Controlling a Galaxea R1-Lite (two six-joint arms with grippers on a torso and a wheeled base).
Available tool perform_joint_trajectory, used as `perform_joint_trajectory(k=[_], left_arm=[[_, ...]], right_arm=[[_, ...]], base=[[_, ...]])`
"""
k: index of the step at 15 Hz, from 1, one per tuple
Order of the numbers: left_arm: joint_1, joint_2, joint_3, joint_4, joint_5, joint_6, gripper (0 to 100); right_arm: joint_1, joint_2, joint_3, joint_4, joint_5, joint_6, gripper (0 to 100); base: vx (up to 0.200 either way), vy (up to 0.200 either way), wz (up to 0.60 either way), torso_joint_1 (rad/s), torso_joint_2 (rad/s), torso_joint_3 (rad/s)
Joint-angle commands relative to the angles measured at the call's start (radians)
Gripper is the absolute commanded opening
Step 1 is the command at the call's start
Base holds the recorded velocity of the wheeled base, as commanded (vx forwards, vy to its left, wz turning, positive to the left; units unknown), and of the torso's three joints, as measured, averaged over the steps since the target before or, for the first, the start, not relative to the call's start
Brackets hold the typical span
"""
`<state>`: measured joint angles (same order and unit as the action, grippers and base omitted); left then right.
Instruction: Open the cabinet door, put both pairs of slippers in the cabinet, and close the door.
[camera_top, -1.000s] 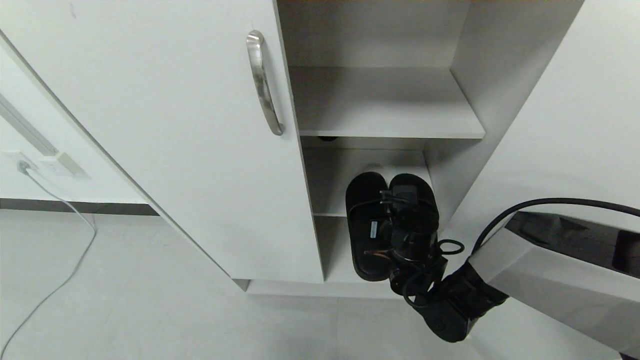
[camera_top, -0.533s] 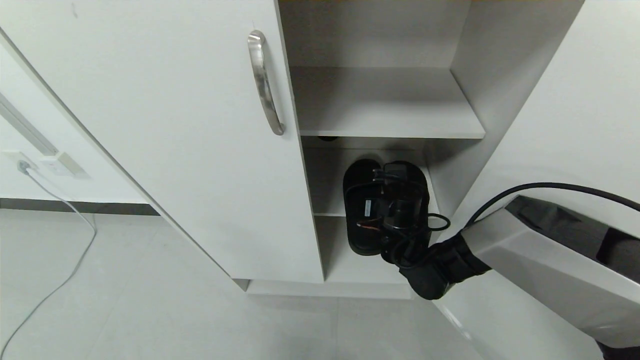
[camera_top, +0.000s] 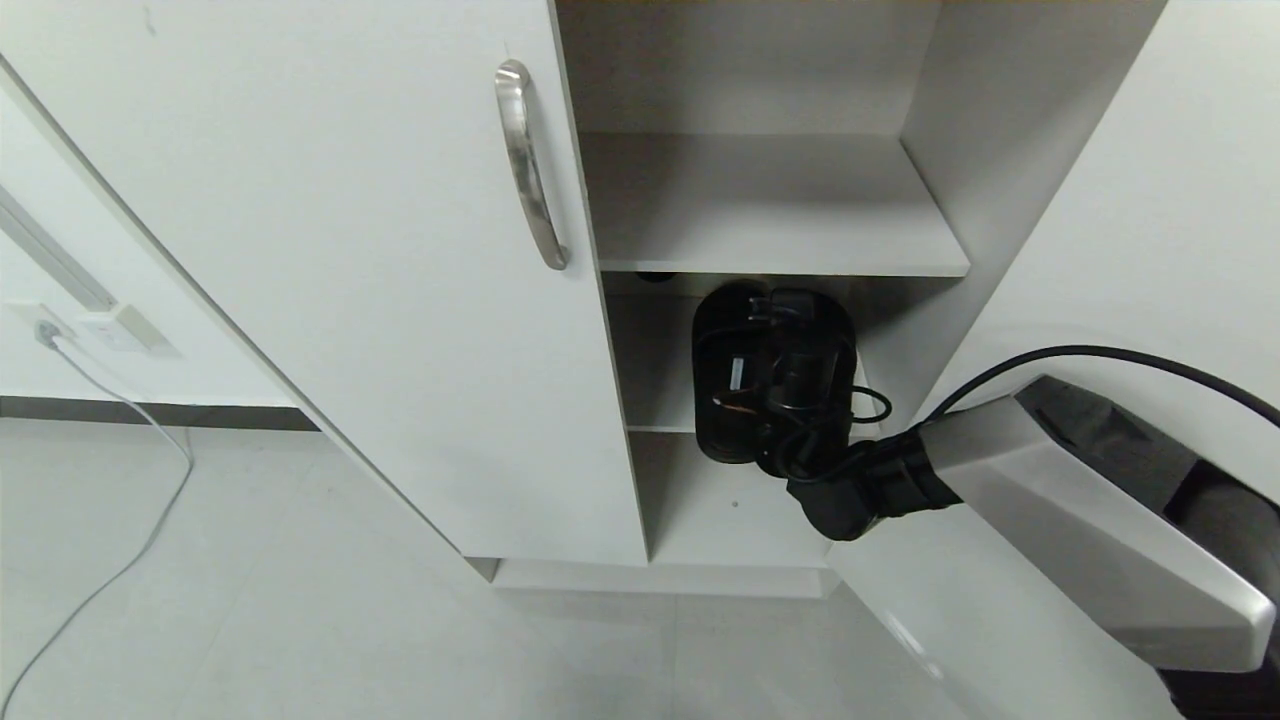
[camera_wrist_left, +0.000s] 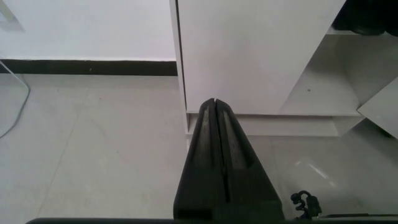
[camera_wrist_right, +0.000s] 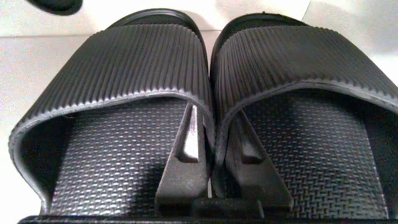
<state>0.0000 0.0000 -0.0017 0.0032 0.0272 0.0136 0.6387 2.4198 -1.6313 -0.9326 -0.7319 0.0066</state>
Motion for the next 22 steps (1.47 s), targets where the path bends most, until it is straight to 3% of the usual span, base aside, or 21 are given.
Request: perform_joint_trajectory(k=[1,6,15,16,22], left_arm=[[0.000,0.002,0.000,0.000,0.000,0.000,0],[0.000,0.002,0.000,0.000,0.000,0.000,0],[0.000,0.002,0.000,0.000,0.002,0.000,0],[0.000,0.002,0.000,0.000,0.002,0.000,0],[0.000,0.002,0.000,0.000,0.002,0.000,0]], right_arm=[[-0.004,0.018,-0.036,0.021,0.000,0.003,0],[-0.002,0.058,-0.133,0.087,0.000,0.019,0],[-0.004,0.091,-0.154,0.089,0.000,0.019,0],[-0.004,0.096,-0.154,0.089,0.000,0.019,100],[0.018,0.041,-0.047,0.044,-0.004,0.021,100]], base=[[0.000,0.000,0.00,0.000,0.00,0.000],[0.000,0.000,0.00,0.000,0.00,0.000],[0.000,0.000,0.00,0.000,0.00,0.000],[0.000,0.000,0.00,0.000,0.00,0.000],[0.000,0.000,0.00,0.000,0.00,0.000]])
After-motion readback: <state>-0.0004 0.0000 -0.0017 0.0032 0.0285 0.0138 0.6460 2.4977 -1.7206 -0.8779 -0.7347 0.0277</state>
